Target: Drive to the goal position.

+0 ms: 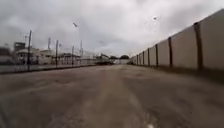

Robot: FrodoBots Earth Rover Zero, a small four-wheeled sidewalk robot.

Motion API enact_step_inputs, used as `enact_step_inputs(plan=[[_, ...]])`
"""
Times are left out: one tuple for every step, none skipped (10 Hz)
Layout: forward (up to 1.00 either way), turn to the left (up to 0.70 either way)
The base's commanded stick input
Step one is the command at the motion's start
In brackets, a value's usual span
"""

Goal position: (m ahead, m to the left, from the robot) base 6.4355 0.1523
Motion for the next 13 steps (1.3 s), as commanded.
enact_step_inputs(plan=[[0.85, 0.00], [0.85, -0.34], [0.85, -0.28], [0.85, -0.14], [0.85, -0.04], [0.85, 0.00], [0.85, 0.00], [0.85, 0.00], [0.85, 0.00], [0.85, 0.00], [0.85, 0.00], [0.85, 0.00], [0.85, 0.00]])
